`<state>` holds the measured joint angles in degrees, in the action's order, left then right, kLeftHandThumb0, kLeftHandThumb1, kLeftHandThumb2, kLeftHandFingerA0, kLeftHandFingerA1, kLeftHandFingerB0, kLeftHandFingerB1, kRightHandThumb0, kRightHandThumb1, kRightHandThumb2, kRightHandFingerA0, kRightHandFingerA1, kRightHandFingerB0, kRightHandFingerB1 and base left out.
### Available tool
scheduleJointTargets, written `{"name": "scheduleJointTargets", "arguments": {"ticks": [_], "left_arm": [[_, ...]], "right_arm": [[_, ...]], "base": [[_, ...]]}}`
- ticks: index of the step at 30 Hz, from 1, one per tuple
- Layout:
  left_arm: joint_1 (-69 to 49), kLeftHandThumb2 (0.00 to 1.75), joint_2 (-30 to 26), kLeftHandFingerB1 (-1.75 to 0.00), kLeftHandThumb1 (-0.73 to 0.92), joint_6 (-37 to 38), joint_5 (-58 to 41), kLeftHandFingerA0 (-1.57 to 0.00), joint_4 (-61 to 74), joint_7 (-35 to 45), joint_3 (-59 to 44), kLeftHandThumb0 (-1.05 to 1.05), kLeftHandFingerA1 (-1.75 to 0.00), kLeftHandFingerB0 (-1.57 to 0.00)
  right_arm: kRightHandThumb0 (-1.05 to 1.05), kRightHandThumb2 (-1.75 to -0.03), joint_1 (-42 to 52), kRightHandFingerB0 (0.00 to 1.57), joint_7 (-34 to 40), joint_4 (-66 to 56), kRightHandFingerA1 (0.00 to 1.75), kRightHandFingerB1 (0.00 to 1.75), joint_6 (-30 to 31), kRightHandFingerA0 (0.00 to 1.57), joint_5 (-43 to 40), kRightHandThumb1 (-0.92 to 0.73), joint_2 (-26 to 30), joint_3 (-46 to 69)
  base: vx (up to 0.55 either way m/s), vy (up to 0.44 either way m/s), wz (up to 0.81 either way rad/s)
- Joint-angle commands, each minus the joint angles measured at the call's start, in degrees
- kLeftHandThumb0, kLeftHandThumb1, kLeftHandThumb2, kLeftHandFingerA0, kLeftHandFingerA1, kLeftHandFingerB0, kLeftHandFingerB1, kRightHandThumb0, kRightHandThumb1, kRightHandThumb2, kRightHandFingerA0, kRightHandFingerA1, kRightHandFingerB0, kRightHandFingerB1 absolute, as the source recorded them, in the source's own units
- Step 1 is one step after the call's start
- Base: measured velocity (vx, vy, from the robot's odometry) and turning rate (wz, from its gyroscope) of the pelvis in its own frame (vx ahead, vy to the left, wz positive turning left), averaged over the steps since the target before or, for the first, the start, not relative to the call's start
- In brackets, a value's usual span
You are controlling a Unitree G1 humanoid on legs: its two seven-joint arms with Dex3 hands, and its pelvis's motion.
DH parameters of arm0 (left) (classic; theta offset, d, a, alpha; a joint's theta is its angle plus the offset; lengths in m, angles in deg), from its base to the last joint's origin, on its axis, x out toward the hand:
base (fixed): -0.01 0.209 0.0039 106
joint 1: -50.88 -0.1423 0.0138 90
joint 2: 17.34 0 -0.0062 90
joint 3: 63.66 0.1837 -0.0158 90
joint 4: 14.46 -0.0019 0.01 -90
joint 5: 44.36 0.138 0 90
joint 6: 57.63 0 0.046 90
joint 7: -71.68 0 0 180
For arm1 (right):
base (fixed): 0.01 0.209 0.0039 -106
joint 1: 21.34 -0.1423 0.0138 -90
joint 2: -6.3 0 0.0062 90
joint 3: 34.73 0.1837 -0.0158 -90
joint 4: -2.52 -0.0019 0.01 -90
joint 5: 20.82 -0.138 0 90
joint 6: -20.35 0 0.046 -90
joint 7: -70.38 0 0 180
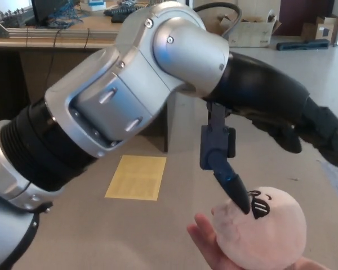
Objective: The robot extends its left hand to pick up an emotional support dumpling from the palm of a person and brings its hand down by its side. Then it extends its arm again to hand the dumpling back to the person.
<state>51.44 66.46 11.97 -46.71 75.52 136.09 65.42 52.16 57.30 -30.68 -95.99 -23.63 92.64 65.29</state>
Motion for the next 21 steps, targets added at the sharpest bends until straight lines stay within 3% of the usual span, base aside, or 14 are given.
{"name": "scheduleJointTargets", "arguments": {"ticks": [1,11,12,13,14,15,16,17,21], "left_arm": [[-0.6,0.68,-0.9,-0.24,0.32,0.4,5.2,-0.06,0.7,2.9,0.8,-0.85,-0.25,-0.07],[-1.6,0.7,-0.9,-0.22,0.34,3.6,7.4,-0.07,2.1,5.2,0.4,-0.89,-0.27,-0.07],[-1.8,0.55,-0.9,-0.28,0.44,3.8,7.9,-0.02,2.6,5.6,0.4,-0.87,-0.31,-0.03],[-1.9,0.84,-0.9,-0.25,0.34,3.2,7.9,0.0,2.7,6.1,0.5,-0.63,-0.26,-0.02],[-2.2,0.84,-0.8,-0.25,0.34,2.6,8.0,0.0,2.9,6.7,0.6,-0.63,-0.26,-0.02],[-2.3,0.71,-0.7,-0.22,0.34,2.3,8.0,-0.06,2.8,6.9,0.6,-0.9,-0.23,-0.07],[-2.4,0.71,-0.5,-0.22,0.34,2.1,8.2,-0.06,2.8,7.1,0.6,-0.9,-0.23,-0.07],[-2.5,0.57,-0.4,-0.28,0.45,2.2,8.3,-0.01,2.7,7.2,0.6,-0.91,-0.3,-0.03],[-3.2,0.55,0.2,-0.29,0.45,2.7,8.7,-0.02,2.5,7.4,0.3,-0.94,-0.31,-0.04]], "right_arm": [[-0.5,-0.58,-1.5,0.36,-0.6,-0.2,0.48,0.32,1.8,0.78,-1.2,-0.59,0.4,0.5],[-0.51,-0.58,-2.3,0.37,-1.1,0.4,0.49,0.32,0.5,0.77,-1.5,-0.6,0.2,0.7],[-0.52,-0.59,-2.3,0.37,-0.6,0.3,0.47,0.33,1.1,0.74,-1.2,-0.61,0.3,0.6],[-0.5,-0.58,-2.3,0.34,-0.5,0.0,0.48,0.32,1.5,0.73,-1.1,-0.61,0.4,0.5],[-0.5,-0.58,-2.4,0.34,-0.4,-0.2,0.48,0.32,2.0,0.73,-1.0,-0.61,0.4,0.4],[-0.52,-0.58,-2.6,0.33,-0.1,-0.1,0.47,0.32,2.0,0.72,-0.9,-0.61,0.4,0.3],[-0.52,-0.58,-2.7,0.33,0.2,0.1,0.47,0.32,2.0,0.72,-0.7,-0.61,0.4,0.3],[-0.55,-0.59,-2.8,0.33,0.3,0.2,0.47,0.32,2.0,0.72,-0.8,-0.6,0.4,0.3],[-0.56,-0.59,-3.2,0.32,0.4,0.5,0.47,0.32,2.7,0.73,-0.9,-0.59,0.5,0.4]], "base": [[0.0,0.0,0.0],[0.0,0.0,0.0],[0.0,0.0,0.0],[0.0,0.0,0.0],[0.0,0.0,0.0],[0.0,0.0,0.0],[0.0,0.0,0.0],[0.0,0.0,0.0],[0.0,0.0,0.0]]}}
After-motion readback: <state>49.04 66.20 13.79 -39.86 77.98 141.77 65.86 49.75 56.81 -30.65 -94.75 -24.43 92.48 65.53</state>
